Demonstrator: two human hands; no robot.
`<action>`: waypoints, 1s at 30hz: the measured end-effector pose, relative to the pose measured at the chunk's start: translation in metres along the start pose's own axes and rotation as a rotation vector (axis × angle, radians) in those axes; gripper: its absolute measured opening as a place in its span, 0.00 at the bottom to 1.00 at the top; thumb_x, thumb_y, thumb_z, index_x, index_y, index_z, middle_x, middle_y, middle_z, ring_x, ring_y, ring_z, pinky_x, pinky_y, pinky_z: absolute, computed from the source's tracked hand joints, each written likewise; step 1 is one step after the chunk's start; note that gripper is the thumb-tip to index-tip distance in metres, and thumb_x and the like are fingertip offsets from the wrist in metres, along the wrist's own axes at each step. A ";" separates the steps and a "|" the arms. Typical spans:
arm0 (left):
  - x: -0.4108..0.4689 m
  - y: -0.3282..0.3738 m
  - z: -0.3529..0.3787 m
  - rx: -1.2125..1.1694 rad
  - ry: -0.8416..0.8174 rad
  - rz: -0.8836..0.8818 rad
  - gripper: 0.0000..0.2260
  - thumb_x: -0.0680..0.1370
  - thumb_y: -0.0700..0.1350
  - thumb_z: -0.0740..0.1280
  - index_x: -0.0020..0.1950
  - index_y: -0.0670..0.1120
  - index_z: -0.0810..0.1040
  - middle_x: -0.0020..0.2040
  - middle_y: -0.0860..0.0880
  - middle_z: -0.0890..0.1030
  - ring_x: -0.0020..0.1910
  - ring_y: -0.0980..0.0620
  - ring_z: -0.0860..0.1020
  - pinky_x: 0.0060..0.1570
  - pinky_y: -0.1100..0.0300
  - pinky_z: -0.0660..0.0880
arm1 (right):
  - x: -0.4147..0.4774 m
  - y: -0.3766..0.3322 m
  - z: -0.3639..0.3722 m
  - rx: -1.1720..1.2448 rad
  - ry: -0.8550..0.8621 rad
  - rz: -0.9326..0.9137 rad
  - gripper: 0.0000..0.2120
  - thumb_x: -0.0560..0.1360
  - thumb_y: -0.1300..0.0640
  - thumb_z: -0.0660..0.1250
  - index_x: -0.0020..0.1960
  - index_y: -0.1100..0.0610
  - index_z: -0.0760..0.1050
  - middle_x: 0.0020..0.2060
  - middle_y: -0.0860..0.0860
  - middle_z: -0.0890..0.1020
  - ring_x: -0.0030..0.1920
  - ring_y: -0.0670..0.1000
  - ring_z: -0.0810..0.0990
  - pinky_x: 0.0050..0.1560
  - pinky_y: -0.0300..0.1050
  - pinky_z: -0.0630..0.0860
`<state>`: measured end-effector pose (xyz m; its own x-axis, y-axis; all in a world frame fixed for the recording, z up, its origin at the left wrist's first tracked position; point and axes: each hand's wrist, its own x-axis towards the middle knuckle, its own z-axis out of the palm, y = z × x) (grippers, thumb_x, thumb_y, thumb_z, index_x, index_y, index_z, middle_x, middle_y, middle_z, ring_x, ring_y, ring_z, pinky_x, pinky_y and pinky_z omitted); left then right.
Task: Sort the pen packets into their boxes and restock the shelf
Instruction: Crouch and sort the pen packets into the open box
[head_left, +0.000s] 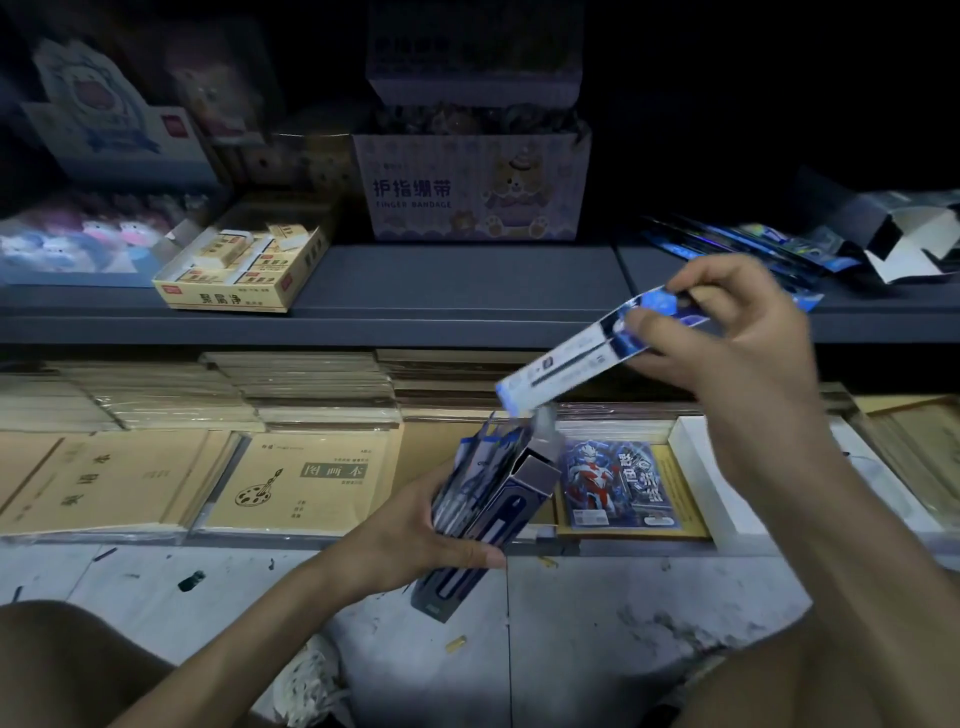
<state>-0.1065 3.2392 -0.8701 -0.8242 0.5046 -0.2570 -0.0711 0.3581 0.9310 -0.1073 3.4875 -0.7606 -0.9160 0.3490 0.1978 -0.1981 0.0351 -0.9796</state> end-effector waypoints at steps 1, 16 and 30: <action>0.000 -0.001 -0.001 -0.008 0.011 -0.005 0.26 0.71 0.37 0.80 0.63 0.53 0.76 0.55 0.59 0.86 0.54 0.58 0.85 0.50 0.68 0.78 | 0.003 -0.003 -0.004 0.052 0.021 0.007 0.13 0.75 0.69 0.74 0.52 0.55 0.75 0.42 0.51 0.83 0.47 0.57 0.86 0.45 0.47 0.85; 0.005 -0.009 -0.011 -0.159 0.126 -0.039 0.30 0.67 0.43 0.81 0.67 0.47 0.75 0.56 0.49 0.87 0.56 0.50 0.85 0.55 0.56 0.82 | 0.018 0.000 -0.041 0.066 -0.053 0.084 0.06 0.82 0.66 0.66 0.52 0.57 0.79 0.47 0.57 0.80 0.40 0.52 0.87 0.50 0.50 0.86; 0.005 -0.006 -0.006 -0.118 0.066 -0.050 0.28 0.68 0.42 0.81 0.66 0.47 0.75 0.55 0.49 0.87 0.55 0.50 0.85 0.55 0.54 0.83 | 0.006 0.006 -0.028 -0.162 -0.197 -0.022 0.08 0.81 0.66 0.67 0.50 0.55 0.81 0.50 0.63 0.81 0.44 0.60 0.87 0.45 0.48 0.86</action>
<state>-0.1134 3.2349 -0.8750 -0.8530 0.4341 -0.2897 -0.1750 0.2850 0.9424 -0.1042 3.5156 -0.7664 -0.9657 0.1574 0.2066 -0.1746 0.1958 -0.9650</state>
